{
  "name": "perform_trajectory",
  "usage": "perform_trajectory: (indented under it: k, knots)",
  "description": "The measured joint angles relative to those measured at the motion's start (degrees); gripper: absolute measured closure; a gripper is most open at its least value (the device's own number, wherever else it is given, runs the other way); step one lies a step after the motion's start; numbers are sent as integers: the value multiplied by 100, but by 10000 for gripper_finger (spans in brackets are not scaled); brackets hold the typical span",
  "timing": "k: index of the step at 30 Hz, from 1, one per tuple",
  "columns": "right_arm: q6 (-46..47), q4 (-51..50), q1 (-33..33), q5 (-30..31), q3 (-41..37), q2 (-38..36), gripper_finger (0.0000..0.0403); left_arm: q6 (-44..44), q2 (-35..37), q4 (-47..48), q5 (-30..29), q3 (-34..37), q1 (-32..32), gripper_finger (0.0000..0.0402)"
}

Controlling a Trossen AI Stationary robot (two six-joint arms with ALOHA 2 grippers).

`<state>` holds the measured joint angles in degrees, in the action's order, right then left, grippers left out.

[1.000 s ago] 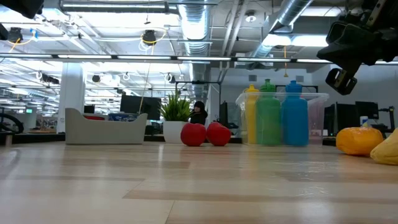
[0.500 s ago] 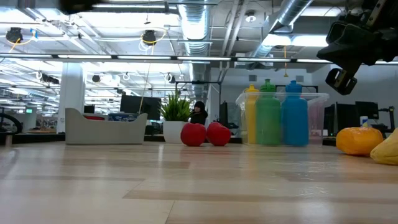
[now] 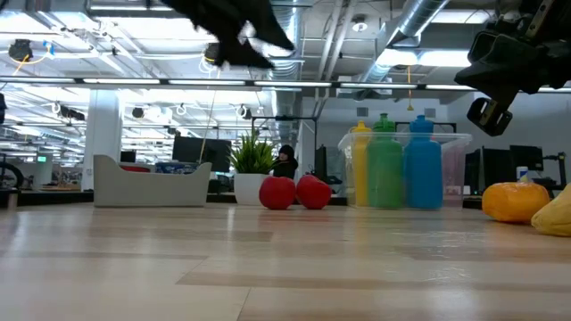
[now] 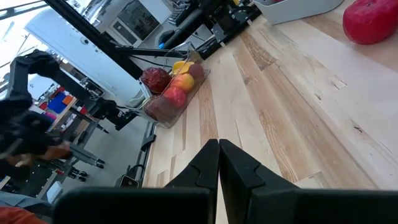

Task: Pick & Place Food Item
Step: Put the left red apple into the bottom transparent bin

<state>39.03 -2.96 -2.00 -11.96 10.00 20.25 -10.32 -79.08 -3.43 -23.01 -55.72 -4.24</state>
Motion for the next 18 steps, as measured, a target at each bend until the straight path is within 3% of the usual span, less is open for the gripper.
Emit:
perform_trajectory:
  k: [9,18]
  knots:
    - [0,0,-2,0,0,0,397,-327,-1695,-896,200,2,-997,70]
    - [2,0,-2,0,0,0,397,-693,-2688,-1255,245,2,-1115,70]
